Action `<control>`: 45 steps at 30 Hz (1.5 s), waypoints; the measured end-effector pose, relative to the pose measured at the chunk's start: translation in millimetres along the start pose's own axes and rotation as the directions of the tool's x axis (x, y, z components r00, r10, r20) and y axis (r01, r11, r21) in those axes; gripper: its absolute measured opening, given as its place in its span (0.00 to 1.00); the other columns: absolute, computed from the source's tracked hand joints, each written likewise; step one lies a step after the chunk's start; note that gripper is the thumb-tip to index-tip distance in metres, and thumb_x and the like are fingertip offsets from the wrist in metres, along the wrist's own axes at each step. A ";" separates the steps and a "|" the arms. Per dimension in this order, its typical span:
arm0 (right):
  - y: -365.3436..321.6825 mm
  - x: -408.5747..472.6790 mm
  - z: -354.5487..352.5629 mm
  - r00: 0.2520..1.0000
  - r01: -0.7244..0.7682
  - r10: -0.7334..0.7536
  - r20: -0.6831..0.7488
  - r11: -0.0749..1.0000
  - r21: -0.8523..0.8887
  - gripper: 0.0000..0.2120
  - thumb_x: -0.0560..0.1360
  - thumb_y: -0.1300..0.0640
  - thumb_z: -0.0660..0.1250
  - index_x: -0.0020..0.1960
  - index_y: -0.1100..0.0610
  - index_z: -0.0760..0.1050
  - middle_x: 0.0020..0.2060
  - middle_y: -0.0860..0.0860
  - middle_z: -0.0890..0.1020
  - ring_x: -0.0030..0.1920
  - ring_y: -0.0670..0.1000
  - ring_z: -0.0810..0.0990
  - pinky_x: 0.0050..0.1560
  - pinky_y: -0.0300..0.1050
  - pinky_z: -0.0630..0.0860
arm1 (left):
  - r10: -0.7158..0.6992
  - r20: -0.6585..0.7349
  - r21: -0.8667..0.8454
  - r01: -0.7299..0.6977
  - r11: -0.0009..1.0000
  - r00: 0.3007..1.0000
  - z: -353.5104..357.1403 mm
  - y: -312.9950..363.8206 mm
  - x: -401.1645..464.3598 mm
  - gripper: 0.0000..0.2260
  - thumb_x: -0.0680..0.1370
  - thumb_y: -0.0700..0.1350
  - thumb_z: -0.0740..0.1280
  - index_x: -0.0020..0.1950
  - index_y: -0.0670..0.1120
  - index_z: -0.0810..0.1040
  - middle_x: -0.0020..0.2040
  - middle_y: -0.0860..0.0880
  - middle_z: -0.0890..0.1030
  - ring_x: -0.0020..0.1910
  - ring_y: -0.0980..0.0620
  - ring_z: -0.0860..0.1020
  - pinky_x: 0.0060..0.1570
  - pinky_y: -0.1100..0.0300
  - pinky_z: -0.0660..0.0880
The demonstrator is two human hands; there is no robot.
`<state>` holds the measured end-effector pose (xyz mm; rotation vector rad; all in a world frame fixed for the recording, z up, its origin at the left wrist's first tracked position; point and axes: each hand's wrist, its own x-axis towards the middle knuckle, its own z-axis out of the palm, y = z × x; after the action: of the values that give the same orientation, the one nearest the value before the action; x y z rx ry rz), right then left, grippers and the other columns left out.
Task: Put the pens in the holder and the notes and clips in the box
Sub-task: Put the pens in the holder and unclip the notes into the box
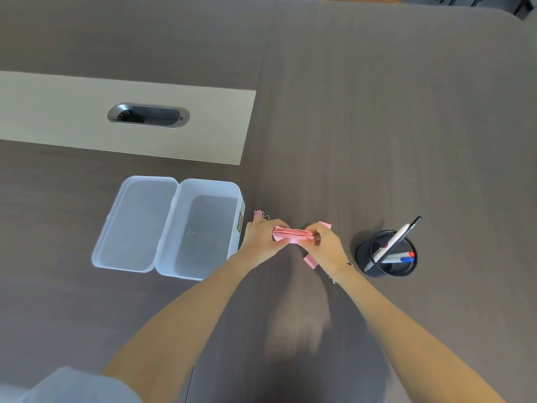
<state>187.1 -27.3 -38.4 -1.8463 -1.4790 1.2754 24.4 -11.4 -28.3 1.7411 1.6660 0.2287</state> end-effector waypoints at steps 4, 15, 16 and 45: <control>2.8 3.9 2.3 0.999 0.034 -0.033 0.011 0.999 -0.042 0.09 0.71 0.54 0.72 0.49 0.56 0.78 0.42 0.51 0.80 0.40 0.49 0.77 0.40 0.30 0.72 | 0.048 -0.002 0.063 -0.047 0.997 0.999 -0.2 -4.4 2.2 0.14 0.73 0.51 0.71 0.57 0.51 0.80 0.56 0.51 0.82 0.71 0.46 0.65 0.64 0.48 0.64; 6.1 12.7 -7.9 0.996 0.072 -0.062 0.061 0.982 -0.177 0.08 0.75 0.60 0.67 0.54 0.58 0.79 0.50 0.56 0.83 0.47 0.52 0.79 0.52 0.40 0.76 | 0.069 0.065 -0.089 -0.063 0.994 0.996 -3.7 -9.8 12.2 0.16 0.70 0.45 0.75 0.56 0.45 0.78 0.52 0.48 0.76 0.52 0.52 0.74 0.53 0.61 0.75; 6.3 13.2 -8.4 0.996 0.080 -0.071 0.058 0.980 -0.181 0.08 0.75 0.61 0.66 0.53 0.58 0.79 0.50 0.56 0.83 0.47 0.52 0.79 0.54 0.42 0.77 | 0.072 0.068 -0.054 -0.068 0.996 0.995 -4.5 -10.7 15.0 0.17 0.70 0.44 0.75 0.57 0.45 0.78 0.53 0.48 0.76 0.53 0.51 0.74 0.54 0.59 0.75; -23.2 19.1 -14.5 1.000 0.013 -0.013 -0.027 1.000 -0.010 0.01 0.74 0.61 0.67 0.44 0.56 0.75 0.38 0.53 0.79 0.39 0.51 0.76 0.36 0.35 0.69 | 0.005 -0.155 -0.260 -0.046 0.965 0.988 -19.2 -6.3 16.5 0.09 0.76 0.46 0.67 0.51 0.42 0.81 0.48 0.50 0.75 0.43 0.48 0.77 0.51 0.57 0.74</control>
<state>187.7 0.7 -20.2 -1.8498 -1.4839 1.2348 10.9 10.4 -23.5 1.5780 1.6364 0.5823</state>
